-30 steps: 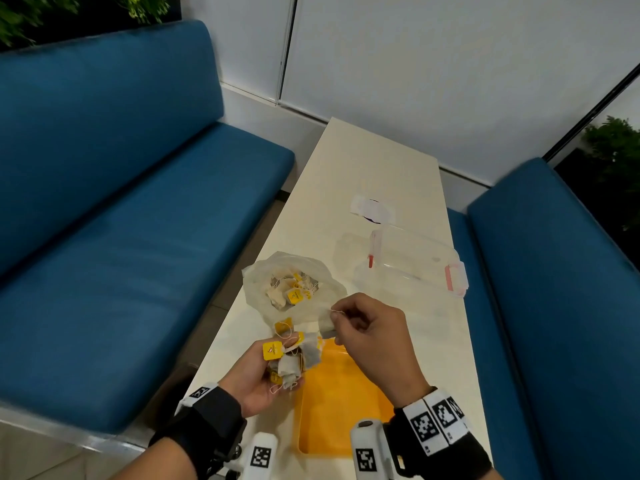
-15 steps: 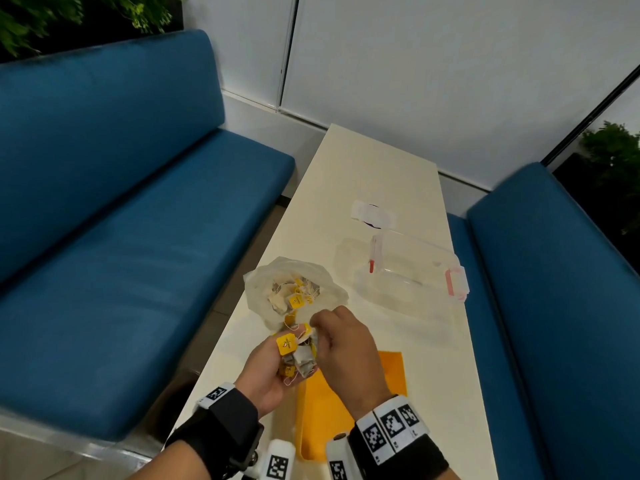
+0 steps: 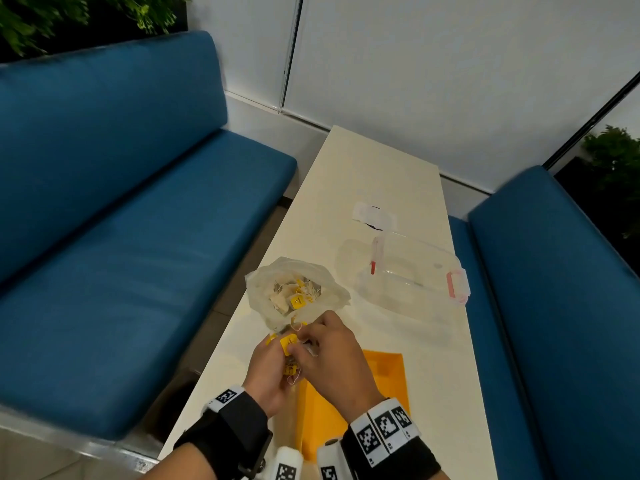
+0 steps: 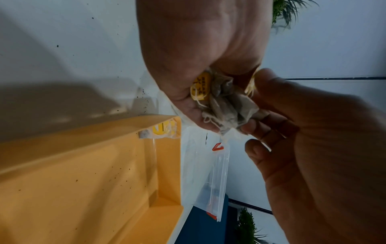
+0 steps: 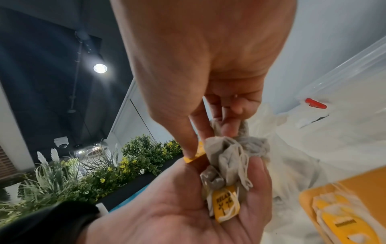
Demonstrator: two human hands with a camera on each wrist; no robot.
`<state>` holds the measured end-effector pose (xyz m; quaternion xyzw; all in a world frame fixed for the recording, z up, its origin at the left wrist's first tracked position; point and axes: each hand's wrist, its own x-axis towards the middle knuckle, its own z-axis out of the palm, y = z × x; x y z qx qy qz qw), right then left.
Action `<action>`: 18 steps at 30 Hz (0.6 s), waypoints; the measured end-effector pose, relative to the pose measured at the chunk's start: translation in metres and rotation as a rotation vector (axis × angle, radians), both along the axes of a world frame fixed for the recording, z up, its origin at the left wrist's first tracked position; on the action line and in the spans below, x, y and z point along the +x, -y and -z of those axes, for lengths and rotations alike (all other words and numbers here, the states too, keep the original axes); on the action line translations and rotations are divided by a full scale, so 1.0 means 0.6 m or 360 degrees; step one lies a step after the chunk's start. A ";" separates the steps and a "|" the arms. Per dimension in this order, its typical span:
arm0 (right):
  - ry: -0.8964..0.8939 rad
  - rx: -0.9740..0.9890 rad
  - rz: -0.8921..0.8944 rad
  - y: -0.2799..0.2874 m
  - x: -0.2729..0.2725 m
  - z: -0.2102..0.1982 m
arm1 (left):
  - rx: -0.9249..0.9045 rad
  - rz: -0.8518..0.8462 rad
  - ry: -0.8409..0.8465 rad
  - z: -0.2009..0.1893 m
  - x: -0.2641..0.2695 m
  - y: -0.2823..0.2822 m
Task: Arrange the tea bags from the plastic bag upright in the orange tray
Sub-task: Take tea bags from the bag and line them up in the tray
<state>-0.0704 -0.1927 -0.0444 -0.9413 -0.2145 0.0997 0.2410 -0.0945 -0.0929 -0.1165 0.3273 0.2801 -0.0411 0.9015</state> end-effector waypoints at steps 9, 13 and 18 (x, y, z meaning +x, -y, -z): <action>-0.0064 0.0055 0.0041 0.008 0.006 0.002 | 0.0025 -0.0047 0.0004 -0.003 -0.004 0.010; -0.0042 0.0163 0.0058 0.015 0.003 -0.010 | 0.0031 -0.0002 0.0025 -0.004 -0.003 0.012; -0.0010 0.0499 0.0137 0.042 0.010 -0.033 | -0.0003 0.0023 0.0055 -0.005 -0.002 0.005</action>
